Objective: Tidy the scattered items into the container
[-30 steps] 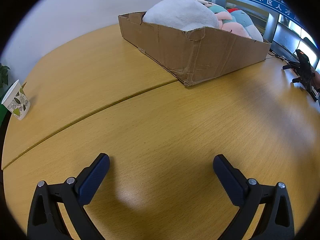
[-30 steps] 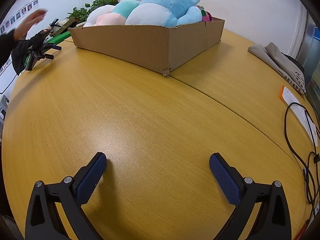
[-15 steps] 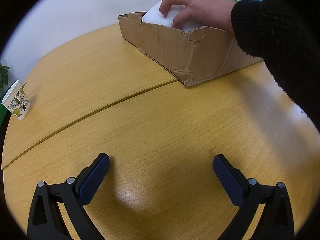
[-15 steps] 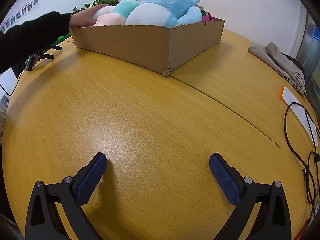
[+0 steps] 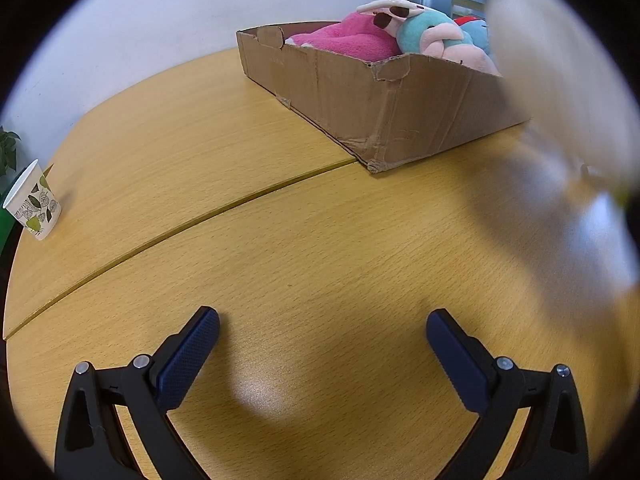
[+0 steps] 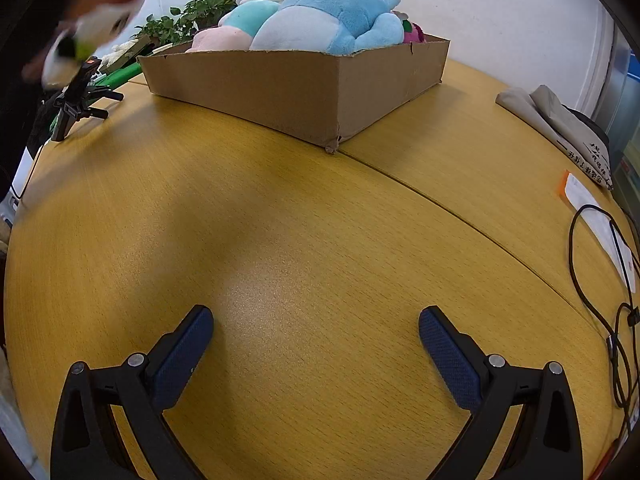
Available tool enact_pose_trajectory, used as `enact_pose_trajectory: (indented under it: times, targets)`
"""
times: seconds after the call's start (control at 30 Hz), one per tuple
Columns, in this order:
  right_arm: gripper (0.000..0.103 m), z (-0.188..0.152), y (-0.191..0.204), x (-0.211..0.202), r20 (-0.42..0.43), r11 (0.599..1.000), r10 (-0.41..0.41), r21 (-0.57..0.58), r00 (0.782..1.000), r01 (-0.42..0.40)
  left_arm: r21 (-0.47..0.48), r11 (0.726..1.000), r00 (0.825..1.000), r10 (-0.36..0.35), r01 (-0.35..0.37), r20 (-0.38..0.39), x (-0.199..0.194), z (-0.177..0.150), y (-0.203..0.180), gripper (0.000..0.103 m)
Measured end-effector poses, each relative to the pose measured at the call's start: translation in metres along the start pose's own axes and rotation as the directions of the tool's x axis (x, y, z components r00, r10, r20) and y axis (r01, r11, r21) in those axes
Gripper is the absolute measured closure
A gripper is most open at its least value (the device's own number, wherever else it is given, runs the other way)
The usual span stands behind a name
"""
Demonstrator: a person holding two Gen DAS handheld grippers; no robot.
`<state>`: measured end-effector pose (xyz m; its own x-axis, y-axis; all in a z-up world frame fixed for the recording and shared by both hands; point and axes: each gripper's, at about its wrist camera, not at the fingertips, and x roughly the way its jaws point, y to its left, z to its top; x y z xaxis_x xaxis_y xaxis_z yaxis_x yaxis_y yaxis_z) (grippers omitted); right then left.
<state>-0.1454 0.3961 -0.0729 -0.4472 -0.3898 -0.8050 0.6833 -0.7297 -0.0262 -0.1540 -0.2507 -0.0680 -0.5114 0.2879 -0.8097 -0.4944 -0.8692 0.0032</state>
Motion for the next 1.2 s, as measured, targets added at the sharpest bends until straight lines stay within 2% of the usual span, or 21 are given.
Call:
enact_pose_trajectory:
  times: [1.2]
  targets:
    - [0.0,-0.0023,0.0003,-0.0006,0.001,1.0,0.0,0.0,1.0,0.0,-0.022,1.0,1.0,0.018,-0.018,0.001,0.0019,0.0055,-0.005,0.0]
